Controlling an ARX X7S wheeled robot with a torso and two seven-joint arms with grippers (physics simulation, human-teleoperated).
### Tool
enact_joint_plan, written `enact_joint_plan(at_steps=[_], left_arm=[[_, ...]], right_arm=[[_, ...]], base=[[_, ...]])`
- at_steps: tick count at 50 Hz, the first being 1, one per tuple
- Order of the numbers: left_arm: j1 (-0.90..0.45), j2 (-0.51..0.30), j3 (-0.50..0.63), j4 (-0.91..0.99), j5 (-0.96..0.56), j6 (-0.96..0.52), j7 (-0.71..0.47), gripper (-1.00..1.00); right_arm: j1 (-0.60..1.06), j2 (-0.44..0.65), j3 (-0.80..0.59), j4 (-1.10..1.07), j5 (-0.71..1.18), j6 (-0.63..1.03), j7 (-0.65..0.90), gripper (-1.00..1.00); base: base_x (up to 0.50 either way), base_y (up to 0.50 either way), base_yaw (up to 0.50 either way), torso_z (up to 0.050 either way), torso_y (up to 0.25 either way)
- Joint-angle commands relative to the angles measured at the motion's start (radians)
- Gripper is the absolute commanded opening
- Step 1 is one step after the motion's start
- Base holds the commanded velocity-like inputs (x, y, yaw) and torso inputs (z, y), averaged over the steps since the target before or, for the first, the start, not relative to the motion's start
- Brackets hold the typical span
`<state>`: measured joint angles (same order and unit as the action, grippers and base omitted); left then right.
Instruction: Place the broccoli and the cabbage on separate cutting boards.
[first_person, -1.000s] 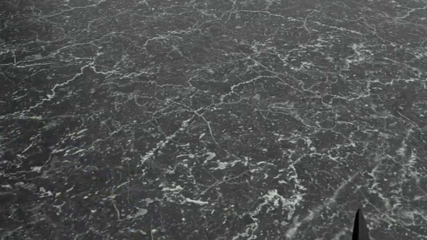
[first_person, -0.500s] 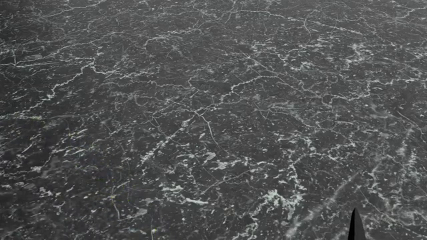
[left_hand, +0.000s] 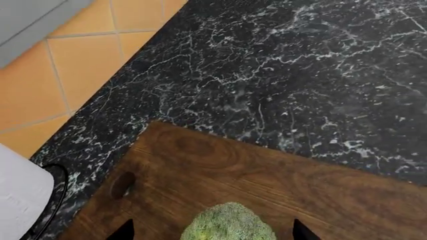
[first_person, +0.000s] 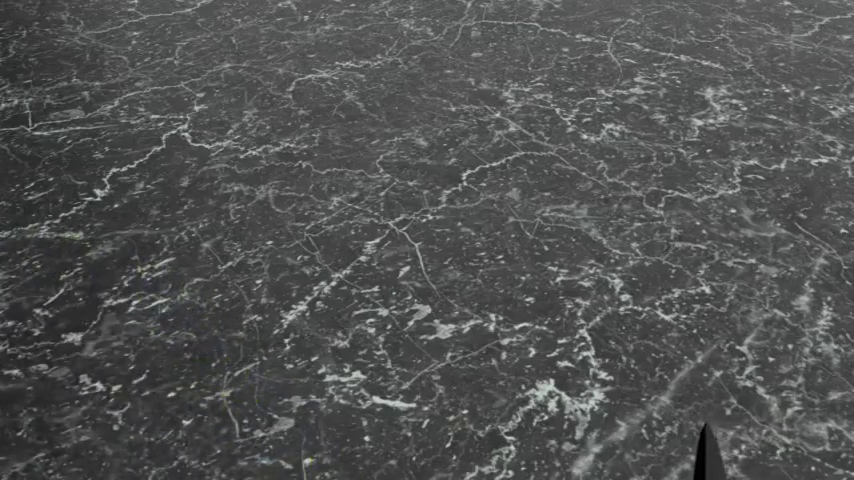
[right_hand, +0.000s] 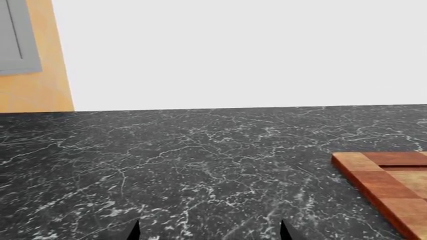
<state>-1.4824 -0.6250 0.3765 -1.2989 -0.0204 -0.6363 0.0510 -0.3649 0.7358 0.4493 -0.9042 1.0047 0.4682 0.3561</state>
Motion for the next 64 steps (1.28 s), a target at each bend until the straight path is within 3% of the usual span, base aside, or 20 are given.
enact_joint_plan(at_steps=[1,4,12,18,29,32,34,35,40,48,50,52,60,64], left_arm=[[-0.05,0.01,0.0,0.014,0.042,0.027,0.058,1.0],[-0.02,-0.008,-0.019,0.106,0.026,-0.027,0.051,1.0],[0.204,-0.105,-0.164,0.724,-0.097,-0.341,0.054,1.0],[0.28,-0.138,-0.274,0.995,-0.174,-0.478,0.053,1.0],[0.31,-0.11,-0.441,1.414,-0.327,-0.741,0.077,1.0],[0.314,-0.086,-0.499,1.508,-0.366,-0.824,0.076,1.0],[0.316,-0.081,-0.502,1.523,-0.37,-0.829,0.073,1.0],[0.315,-0.081,-0.502,1.525,-0.373,-0.833,0.074,1.0],[0.284,-0.071,-0.55,1.619,-0.451,-0.933,0.047,1.0],[0.193,-0.106,-0.588,1.597,-0.822,-0.931,-0.225,1.0],[0.145,-0.102,-0.559,1.571,-0.839,-0.922,-0.246,1.0],[0.045,-0.074,-0.52,1.518,-0.837,-0.916,-0.256,1.0],[-0.079,-0.031,-0.465,1.461,-0.898,-0.914,-0.313,1.0],[-0.186,-0.021,-0.382,1.375,-0.869,-0.871,-0.289,1.0]], right_arm=[[-0.017,-0.024,0.034,-0.004,-0.018,-0.012,-0.034,1.0],[-0.011,-0.023,0.028,-0.003,-0.017,-0.011,-0.033,1.0],[-0.022,-0.02,0.062,-0.015,-0.017,-0.02,-0.026,1.0],[-0.065,-0.023,0.124,-0.049,-0.01,-0.035,-0.021,1.0],[-0.141,0.002,0.26,-0.138,-0.014,-0.059,0.022,1.0],[-0.208,0.048,0.263,-0.142,-0.03,-0.136,0.061,1.0],[-0.072,0.348,0.393,0.003,0.27,-0.122,0.245,1.0],[-0.066,0.419,0.397,0.006,0.366,-0.119,0.254,1.0],[-0.046,0.452,0.431,0.004,0.382,-0.108,0.268,1.0],[-0.025,0.47,0.449,-0.013,0.415,-0.112,0.292,1.0],[0.022,0.749,0.434,0.205,0.56,-0.221,0.3,1.0],[0.07,0.831,0.48,0.232,0.67,-0.179,0.353,1.0],[0.045,0.835,0.445,0.31,0.596,-0.235,0.26,1.0],[0.048,0.835,0.442,0.31,0.585,-0.233,0.257,1.0]], base=[[0.0,0.0,0.0,0.0,0.0],[0.0,0.0,0.0,0.0,0.0],[0.0,0.0,0.0,0.0,0.0],[0.0,0.0,0.0,0.0,0.0],[0.0,0.0,0.0,0.0,0.0],[0.0,0.0,0.0,0.0,0.0],[0.0,0.0,0.0,0.0,0.0],[0.0,0.0,0.0,0.0,0.0],[0.0,0.0,0.0,0.0,0.0],[0.0,0.0,0.0,0.0,0.0],[0.0,0.0,0.0,0.0,0.0],[0.0,0.0,0.0,0.0,0.0],[0.0,0.0,0.0,0.0,0.0],[0.0,0.0,0.0,0.0,0.0]])
